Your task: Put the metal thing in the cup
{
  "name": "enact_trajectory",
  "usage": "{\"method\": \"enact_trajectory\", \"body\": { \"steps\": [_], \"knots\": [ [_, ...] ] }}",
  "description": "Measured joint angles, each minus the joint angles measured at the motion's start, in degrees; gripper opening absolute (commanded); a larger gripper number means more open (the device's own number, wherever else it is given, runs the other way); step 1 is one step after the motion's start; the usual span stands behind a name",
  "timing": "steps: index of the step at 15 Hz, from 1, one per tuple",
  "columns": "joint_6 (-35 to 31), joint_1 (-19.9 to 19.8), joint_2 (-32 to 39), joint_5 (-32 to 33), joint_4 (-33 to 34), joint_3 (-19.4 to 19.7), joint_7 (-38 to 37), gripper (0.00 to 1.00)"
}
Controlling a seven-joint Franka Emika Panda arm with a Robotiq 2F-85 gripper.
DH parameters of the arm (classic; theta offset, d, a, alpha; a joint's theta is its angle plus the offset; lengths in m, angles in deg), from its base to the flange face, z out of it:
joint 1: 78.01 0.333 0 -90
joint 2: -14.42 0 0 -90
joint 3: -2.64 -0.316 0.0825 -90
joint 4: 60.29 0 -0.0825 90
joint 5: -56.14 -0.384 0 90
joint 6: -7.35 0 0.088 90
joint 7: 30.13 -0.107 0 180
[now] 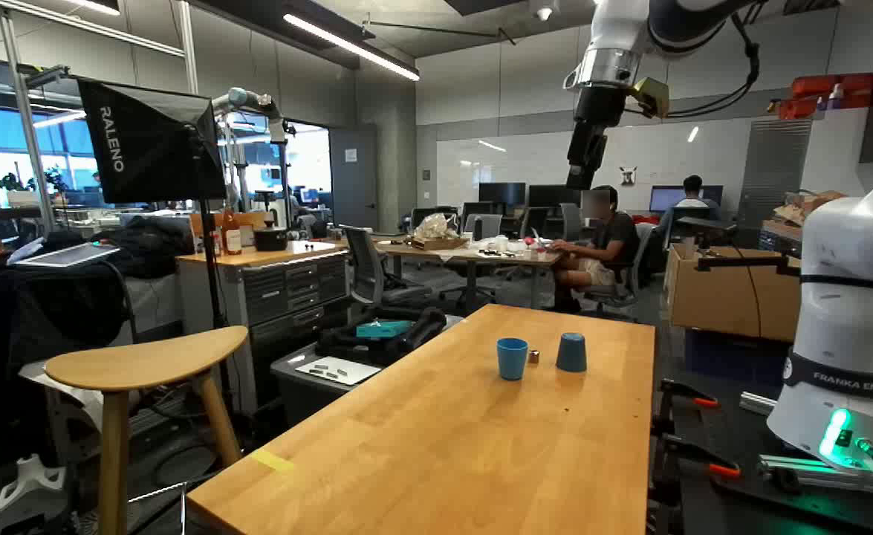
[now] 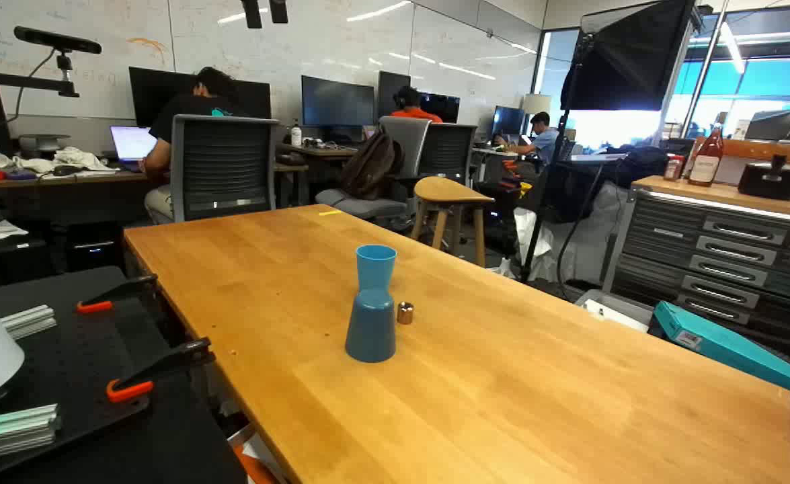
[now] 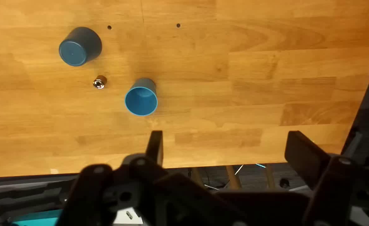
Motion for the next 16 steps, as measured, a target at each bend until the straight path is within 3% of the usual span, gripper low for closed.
{"method": "enact_trajectory", "body": {
  "steps": [10,13,16],
  "knots": [
    [-0.8,0.0,-0.1,0.4,0.3,-0.1,0.2,1.00],
    [-6.6,-0.9,1.8,3.7,-0.9,-0.1,-0.1,1.00],
    [-14.5,-4.3,5.9,8.9,-2.6,0.0,-1.5,1.00]
  ]
}}
